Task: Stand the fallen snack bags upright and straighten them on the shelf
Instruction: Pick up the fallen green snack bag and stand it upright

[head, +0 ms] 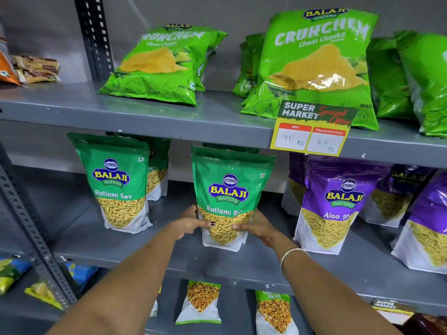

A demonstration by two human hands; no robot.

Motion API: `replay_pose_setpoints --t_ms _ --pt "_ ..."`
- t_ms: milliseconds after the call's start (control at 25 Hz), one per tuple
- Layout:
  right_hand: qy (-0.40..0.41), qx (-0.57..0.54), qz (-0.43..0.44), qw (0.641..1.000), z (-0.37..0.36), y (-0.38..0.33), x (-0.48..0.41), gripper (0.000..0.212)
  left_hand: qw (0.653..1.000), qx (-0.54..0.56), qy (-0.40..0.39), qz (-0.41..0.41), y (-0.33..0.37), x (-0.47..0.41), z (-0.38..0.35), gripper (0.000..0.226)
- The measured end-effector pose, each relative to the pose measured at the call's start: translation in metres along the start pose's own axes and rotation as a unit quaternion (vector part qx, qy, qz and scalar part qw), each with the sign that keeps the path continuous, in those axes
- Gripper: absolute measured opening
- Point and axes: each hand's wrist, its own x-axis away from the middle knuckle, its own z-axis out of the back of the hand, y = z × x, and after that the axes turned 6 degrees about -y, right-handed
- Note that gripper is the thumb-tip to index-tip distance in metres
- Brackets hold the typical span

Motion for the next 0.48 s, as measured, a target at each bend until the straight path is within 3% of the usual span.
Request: replay_pose_setpoints --t_ms 320,440,480 --pt "-0.019 0.017 -0.021 0.999 -0.0011 -0.0065 0.0031 0.068 1.0 -0.008 0.012 0.002 -0.0017 0.0027 -0.002 0.062" --pt "-0.054 0.016 -0.017 0.998 0.0004 -0.0085 0.0038 0.087 1.0 -0.018 0.007 0.002 -0.0015 0.0037 -0.0042 0.062" --pt "-0.063 0.027 -0.02 0.997 0.0005 -0.0092 0.0041 0.085 1.0 -0.022 0.006 0.006 -0.0016 0.005 -0.0046 0.064"
